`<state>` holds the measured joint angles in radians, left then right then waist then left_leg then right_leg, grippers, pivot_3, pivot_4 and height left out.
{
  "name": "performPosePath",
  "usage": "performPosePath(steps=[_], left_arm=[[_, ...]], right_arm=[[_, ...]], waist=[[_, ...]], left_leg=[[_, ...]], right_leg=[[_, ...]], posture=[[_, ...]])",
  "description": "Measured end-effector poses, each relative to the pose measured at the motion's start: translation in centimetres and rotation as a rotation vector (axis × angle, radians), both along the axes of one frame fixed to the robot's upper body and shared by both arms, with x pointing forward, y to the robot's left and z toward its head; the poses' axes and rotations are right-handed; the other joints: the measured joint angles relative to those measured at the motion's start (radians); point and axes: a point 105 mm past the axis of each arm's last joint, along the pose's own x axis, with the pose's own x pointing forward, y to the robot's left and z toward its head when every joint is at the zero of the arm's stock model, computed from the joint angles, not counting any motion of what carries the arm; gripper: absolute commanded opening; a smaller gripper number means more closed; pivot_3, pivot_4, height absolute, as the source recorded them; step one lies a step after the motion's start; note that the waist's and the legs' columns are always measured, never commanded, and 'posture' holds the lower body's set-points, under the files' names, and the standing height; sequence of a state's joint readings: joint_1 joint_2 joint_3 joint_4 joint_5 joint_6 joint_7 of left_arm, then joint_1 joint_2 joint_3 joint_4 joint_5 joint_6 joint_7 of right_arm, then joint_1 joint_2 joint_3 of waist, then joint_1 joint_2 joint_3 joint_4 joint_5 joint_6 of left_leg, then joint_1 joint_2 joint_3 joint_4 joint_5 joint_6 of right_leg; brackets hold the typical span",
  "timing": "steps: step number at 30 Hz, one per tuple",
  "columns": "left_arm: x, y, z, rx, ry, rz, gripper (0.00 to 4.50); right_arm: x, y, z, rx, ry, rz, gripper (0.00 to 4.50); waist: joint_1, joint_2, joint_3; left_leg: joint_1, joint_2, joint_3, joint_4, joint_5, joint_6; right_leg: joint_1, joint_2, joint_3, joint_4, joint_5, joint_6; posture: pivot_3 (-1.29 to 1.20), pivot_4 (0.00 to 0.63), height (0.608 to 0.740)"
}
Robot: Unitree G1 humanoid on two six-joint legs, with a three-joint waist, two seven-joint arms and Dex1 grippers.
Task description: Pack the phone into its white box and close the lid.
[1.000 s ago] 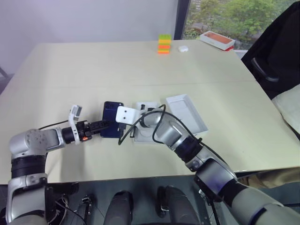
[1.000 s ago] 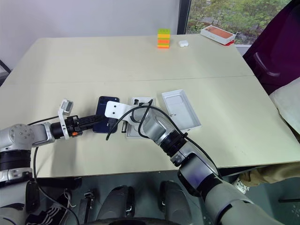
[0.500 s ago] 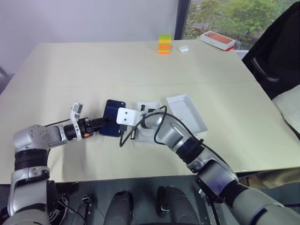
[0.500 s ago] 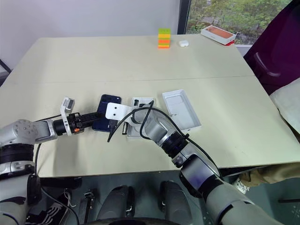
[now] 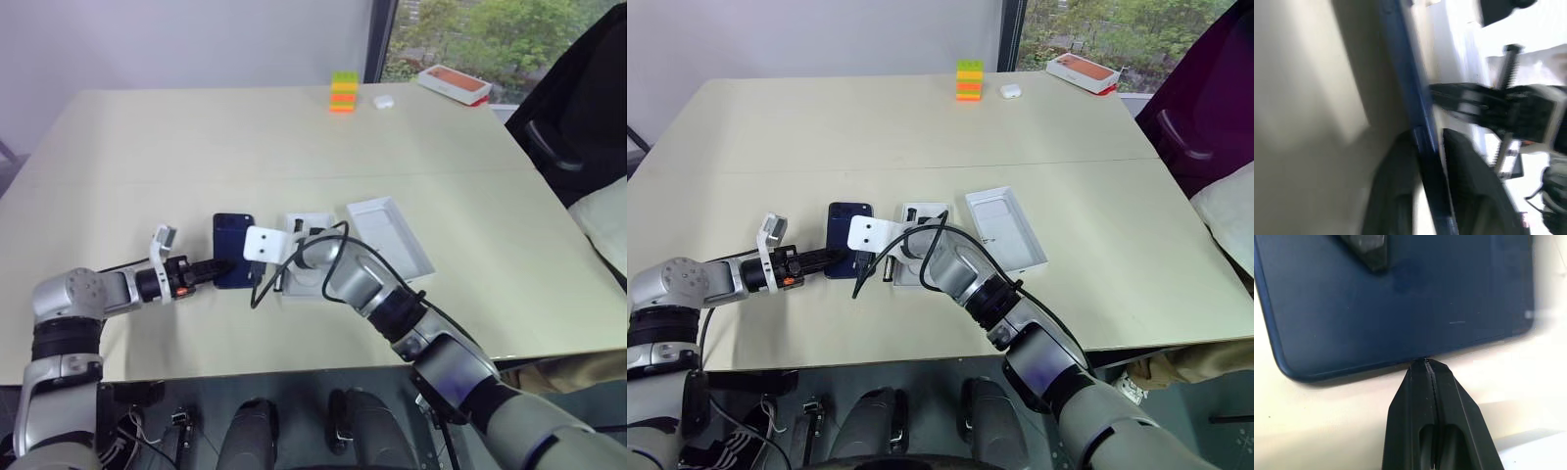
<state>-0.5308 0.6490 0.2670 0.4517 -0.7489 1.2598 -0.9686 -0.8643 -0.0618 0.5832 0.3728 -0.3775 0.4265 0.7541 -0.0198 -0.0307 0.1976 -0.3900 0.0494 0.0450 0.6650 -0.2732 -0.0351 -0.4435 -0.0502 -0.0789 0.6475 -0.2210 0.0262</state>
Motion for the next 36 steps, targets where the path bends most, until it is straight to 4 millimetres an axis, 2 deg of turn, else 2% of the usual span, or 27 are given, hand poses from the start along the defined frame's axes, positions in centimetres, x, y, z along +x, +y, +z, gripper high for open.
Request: performPosePath(steps=[8, 12, 15, 19, 22, 25, 29, 36], left_arm=[[-0.1, 0.1, -0.1, -0.011, 0.005, 0.005, 0.15], [-0.2, 0.5, 0.2, -0.039, 0.02, 0.027, 0.15], [-0.4, 1.1, 0.5, -0.068, 0.028, 0.057, 0.15], [-0.7, 1.9, 2.3, -0.166, 0.029, 0.084, 0.15], [-0.9, 2.3, 3.7, -0.21, 0.016, 0.088, 0.12], [-1.4, 2.5, 4.5, -0.23, 0.015, 0.082, 0.12], [-2.4, 2.4, 3.6, -0.196, 0.047, 0.074, 0.12], [-2.9, 1.5, 3.9, -0.17, 0.019, 0.037, 0.12]], right_arm=[[0.0, -0.1, 0.0, -0.001, -0.01, 0.013, 0.0], [-0.3, -0.4, 0.6, 0.141, 0.092, 0.004, 0.0], [-0.3, -0.9, 3.2, 0.329, 0.175, -0.013, 0.0], [-1.2, -1.5, 7.4, 0.581, 0.3, 0.009, 0.0], [-2.1, -2.2, 8.6, 0.635, 0.339, 0.044, 0.82], [-2.7, -3.8, 7.6, 0.587, 0.342, 0.052, 2.36], [-2.9, -6.5, 5.5, 0.452, 0.317, 0.03, 4.44], [-5.2, -9.2, 3.2, 0.208, 0.276, 0.12, 4.44]], waist=[[0.0, 0.0, 0.0], [-0.001, 0.0, 0.0], [-0.001, 0.0, 0.001], [0.001, 0.0, 0.001], [0.001, 0.0, 0.001], [0.005, 0.0, 0.001], [0.002, 0.0, 0.001], [0.002, 0.0, 0.001]], left_leg=[[0.0, 0.0, 0.0, 0.0, 0.0, 0.0], [-0.001, 0.0, 0.0, 0.0, 0.0, 0.0], [-0.001, 0.001, -0.001, 0.0, 0.0, 0.0], [-0.002, 0.001, -0.002, 0.0, 0.0, 0.0], [-0.001, 0.0, -0.002, 0.0, 0.0, 0.0], [-0.002, -0.001, -0.002, 0.0, 0.0, 0.0], [-0.002, -0.001, -0.001, 0.0, 0.0, 0.0], [-0.002, 0.0, 0.0, 0.0, 0.0, 0.0]], right_leg=[[0.0, 0.0, 0.0, 0.0, 0.0, 0.0], [-0.001, 0.0, 0.0, 0.0, 0.0, 0.0], [-0.001, 0.0, 0.0, 0.0, 0.0, 0.0], [-0.001, 0.0, -0.001, 0.0, 0.0, 0.0], [-0.001, 0.0, -0.001, -0.001, 0.0, 0.0], [-0.001, -0.001, -0.001, -0.002, 0.0, 0.0], [-0.001, -0.002, 0.0, -0.002, 0.0, 0.0], [-0.001, 0.001, -0.001, -0.002, 0.0, 0.001]], posture=[[0.0, 0.15, 0.74], [0.0, 0.15, 0.74], [0.0, 0.15, 0.74], [0.0, 0.15, 0.74], [0.0, 0.15, 0.74], [0.0, 0.15, 0.74], [0.0, 0.15, 0.74], [0.0, 0.15, 0.74]])
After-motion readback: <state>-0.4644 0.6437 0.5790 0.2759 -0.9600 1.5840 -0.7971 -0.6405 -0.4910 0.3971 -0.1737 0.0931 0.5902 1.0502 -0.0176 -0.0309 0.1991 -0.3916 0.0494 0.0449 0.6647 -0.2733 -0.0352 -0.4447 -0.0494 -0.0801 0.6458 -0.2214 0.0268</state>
